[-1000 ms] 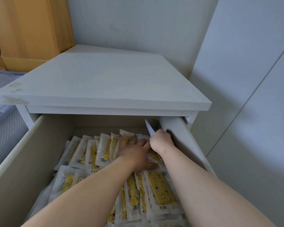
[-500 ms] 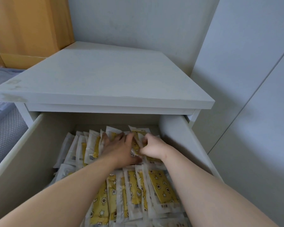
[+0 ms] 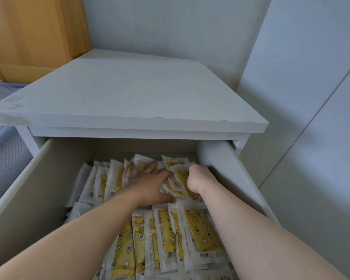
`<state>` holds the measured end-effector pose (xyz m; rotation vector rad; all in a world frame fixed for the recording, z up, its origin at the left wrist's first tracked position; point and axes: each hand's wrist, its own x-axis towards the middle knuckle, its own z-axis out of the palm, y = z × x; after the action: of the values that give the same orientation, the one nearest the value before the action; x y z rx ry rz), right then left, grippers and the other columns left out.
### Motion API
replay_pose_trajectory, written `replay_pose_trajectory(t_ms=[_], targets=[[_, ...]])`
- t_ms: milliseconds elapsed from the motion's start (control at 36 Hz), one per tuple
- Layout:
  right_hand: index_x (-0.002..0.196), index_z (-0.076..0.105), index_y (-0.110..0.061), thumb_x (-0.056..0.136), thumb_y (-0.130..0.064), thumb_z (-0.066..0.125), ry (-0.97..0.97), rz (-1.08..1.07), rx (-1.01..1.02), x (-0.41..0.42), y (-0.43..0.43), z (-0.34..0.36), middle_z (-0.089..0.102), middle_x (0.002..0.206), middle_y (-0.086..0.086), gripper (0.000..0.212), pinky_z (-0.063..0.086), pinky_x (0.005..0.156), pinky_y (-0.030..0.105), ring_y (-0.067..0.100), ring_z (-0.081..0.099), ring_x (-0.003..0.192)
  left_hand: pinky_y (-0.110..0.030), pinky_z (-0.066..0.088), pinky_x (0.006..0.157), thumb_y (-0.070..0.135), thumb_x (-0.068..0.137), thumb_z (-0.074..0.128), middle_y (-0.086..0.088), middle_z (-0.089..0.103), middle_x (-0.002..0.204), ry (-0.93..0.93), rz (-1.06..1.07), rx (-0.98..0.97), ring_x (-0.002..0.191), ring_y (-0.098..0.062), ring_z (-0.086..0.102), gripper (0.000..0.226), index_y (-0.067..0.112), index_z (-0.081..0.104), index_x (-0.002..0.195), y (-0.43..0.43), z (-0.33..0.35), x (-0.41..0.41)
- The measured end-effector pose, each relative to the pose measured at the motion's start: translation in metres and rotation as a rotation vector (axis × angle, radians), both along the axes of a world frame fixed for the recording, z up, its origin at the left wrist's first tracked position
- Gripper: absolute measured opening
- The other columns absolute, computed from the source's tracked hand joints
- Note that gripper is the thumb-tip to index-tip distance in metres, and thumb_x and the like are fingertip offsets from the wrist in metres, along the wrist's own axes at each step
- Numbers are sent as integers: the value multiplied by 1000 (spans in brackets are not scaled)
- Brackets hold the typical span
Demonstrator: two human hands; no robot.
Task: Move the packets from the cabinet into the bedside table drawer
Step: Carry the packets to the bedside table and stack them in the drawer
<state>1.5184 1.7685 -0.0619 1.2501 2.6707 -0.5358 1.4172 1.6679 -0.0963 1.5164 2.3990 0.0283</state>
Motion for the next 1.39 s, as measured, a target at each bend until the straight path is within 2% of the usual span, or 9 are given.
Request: replay_pose_trajectory(t_ms=[222, 278, 389, 556, 722, 833, 1056, 1250, 1389], targets=[[132, 44, -3, 94, -7, 45, -119, 57, -143, -5, 2, 8, 56, 113, 14, 38, 46, 80, 29, 26, 57, 101, -65, -17, 105, 66, 86, 41, 10, -17, 157, 76, 1, -71, 143, -22, -22, 69, 47, 12, 146, 4, 0, 2], [122, 52, -2, 94, -2, 43, -70, 20, -44, -2, 2, 3, 57, 103, 12, 30, 48, 78, 29, 25, 58, 93, -65, -19, 106, 65, 88, 39, 12, -12, 158, 80, -11, -72, 144, -19, -19, 68, 45, 11, 146, 4, 0, 5], [124, 52, -6, 94, 1, 42, 37, -48, 68, -4, 2, -7, 57, 120, 14, 33, 52, 87, 36, 30, 58, 107, -62, -21, 106, 58, 93, 32, 9, 0, 159, 135, -32, -55, 146, -15, -11, 64, 36, 11, 149, 4, -1, 13], [135, 43, -3, 92, -7, 46, -17, 10, -196, -9, 3, 4, 54, 126, 15, 44, 46, 85, 30, 28, 55, 111, -60, -16, 107, 45, 99, 27, 6, 6, 159, 168, -38, -28, 146, -16, -7, 55, 26, 14, 150, 8, -1, 21], [130, 46, -1, 95, 0, 40, -66, 12, -112, -7, 3, -3, 58, 119, 15, 36, 47, 78, 28, 25, 58, 95, -57, -12, 111, 36, 100, 30, 10, 8, 159, 106, -87, -4, 147, -17, -5, 46, 32, 22, 146, 2, 3, 14], [138, 42, -8, 95, 2, 40, 74, -38, -49, -5, 3, -6, 54, 130, 13, 44, 48, 91, 32, 28, 55, 116, -55, -6, 113, 33, 100, 32, 10, 16, 156, 76, -73, 14, 146, -17, 5, 43, 34, 29, 143, 1, 4, 15], [148, 21, -7, 94, -9, 44, -11, 38, -267, -7, -1, 1, 38, 144, 16, 58, 43, 95, 31, 28, 47, 124, -51, 5, 116, 34, 96, 34, 2, 24, 154, -2, 100, 88, 143, -19, 16, 44, 22, 35, 138, 17, 15, 6], [144, 31, -7, 94, -1, 45, 81, -36, -179, -9, 3, -3, 46, 139, 14, 53, 44, 96, 31, 28, 48, 125, -51, 6, 115, 49, 99, 22, 3, 12, 159, 4, 227, 11, 146, -21, 7, 55, 31, 14, 150, 35, 5, -12], [144, 33, -8, 94, 2, 43, 148, -21, -153, -9, 7, -5, 47, 138, 13, 52, 44, 95, 30, 28, 49, 125, -43, 19, 114, 49, 99, 20, 5, 18, 157, 23, 187, -24, 144, -20, 16, 52, 35, 20, 149, 37, 0, -16]])
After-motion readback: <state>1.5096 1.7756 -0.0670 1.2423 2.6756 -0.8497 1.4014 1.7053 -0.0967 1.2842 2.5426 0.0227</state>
